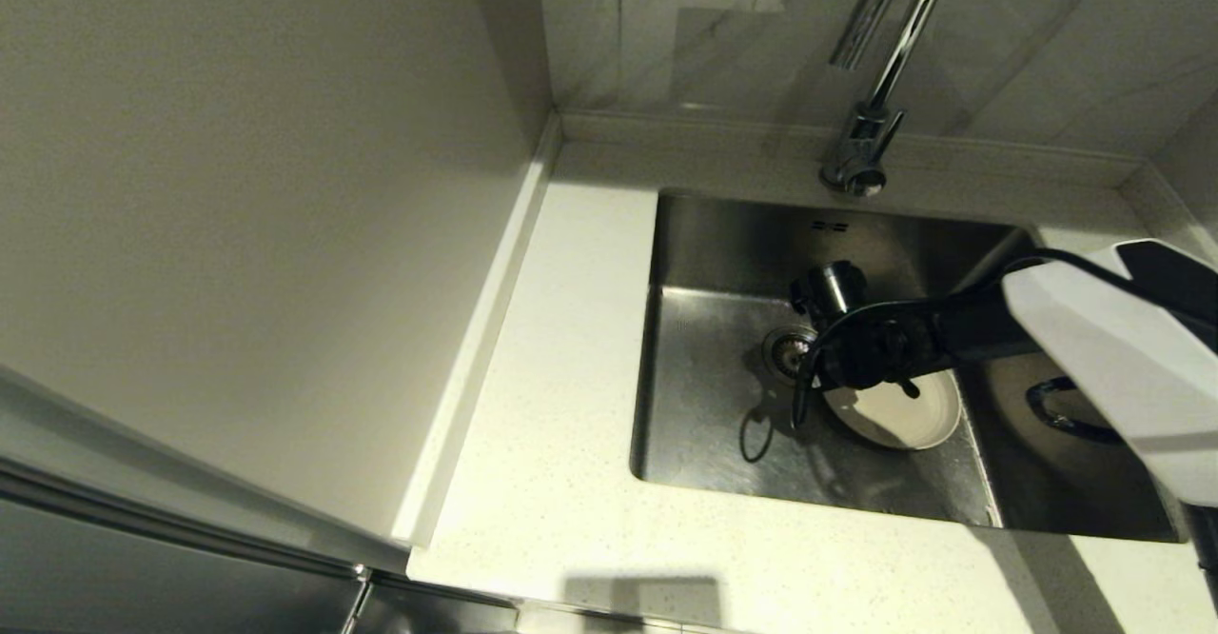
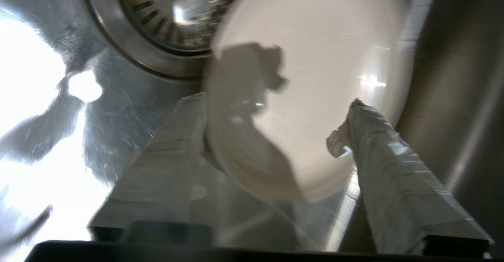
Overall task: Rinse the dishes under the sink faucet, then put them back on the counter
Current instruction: Put a plate into the sink, then put a spoon into the sink
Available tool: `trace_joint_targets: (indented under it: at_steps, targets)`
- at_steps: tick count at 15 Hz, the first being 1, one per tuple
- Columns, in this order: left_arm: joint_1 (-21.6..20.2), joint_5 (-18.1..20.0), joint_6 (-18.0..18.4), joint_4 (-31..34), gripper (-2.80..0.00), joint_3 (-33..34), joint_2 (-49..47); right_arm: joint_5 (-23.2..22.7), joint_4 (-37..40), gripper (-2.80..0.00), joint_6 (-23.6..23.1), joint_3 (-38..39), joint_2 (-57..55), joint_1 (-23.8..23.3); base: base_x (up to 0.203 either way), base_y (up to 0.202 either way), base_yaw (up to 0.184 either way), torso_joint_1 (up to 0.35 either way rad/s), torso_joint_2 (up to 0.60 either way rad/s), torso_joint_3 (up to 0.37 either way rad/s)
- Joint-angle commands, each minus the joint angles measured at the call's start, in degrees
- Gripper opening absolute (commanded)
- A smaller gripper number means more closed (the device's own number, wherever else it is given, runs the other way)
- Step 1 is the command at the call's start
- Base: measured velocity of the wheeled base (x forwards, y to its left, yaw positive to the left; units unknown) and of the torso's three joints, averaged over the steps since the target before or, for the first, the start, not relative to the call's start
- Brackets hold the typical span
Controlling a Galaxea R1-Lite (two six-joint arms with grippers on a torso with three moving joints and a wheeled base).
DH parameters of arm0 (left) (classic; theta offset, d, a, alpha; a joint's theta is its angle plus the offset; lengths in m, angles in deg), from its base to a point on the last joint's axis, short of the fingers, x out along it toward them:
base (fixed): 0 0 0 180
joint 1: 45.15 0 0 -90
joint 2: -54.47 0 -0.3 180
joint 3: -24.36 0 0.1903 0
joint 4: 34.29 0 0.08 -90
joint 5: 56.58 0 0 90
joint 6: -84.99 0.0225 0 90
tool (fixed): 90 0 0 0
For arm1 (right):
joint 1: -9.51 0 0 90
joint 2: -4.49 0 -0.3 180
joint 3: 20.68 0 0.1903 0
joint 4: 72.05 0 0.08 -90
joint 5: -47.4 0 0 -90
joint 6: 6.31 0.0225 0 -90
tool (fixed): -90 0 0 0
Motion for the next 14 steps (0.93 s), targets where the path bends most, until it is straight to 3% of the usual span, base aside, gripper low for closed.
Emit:
trace_joint_targets:
  at_steps: [1,2,3,6,8,11,14]
  targets:
    - [0.0,-0.03,-0.04,-0.04,-2.8,0.0,0.18,0.18,0.02,0.0,-0.07,6.42,13.04,0.06,0.0,0.0,0.0,0.0,0.0,0.0]
    - [0.0,-0.03,-0.04,-0.04,-2.8,0.0,0.18,0.19,0.06,0.0,-0.1,10.07,18.75,0.1,0.0,0.0,0.0,0.0,0.0,0.0]
    - [0.0,-0.03,-0.04,-0.04,-2.8,0.0,0.18,0.24,0.26,-2.8,-0.12,13.7,24.64,0.12,0.0,0.0,0.0,0.0,0.0,0.0]
    - [0.0,-0.03,-0.04,-0.04,-2.8,0.0,0.18,1.2,3.75,-2.8,-0.1,21.82,42.03,-0.49,0.0,0.0,0.0,0.0,0.0,0.0]
    - [0.0,-0.03,-0.04,-0.04,-2.8,0.0,0.18,1.99,8.16,-2.8,-0.01,24.45,52.44,-3.47,0.0,0.0,0.0,0.0,0.0,0.0]
    - [0.0,-0.03,-0.04,-0.04,-2.8,0.0,0.18,5.65,11.71,-2.8,0.34,26.75,61.95,-15.44,0.0,0.0,0.0,0.0,0.0,0.0]
    - [0.0,-0.03,-0.04,-0.04,-2.8,0.0,0.18,6.9,13.08,-2.8,2.16,27.98,66.38,-22.94,0.0,0.0,0.0,0.0,0.0,0.0]
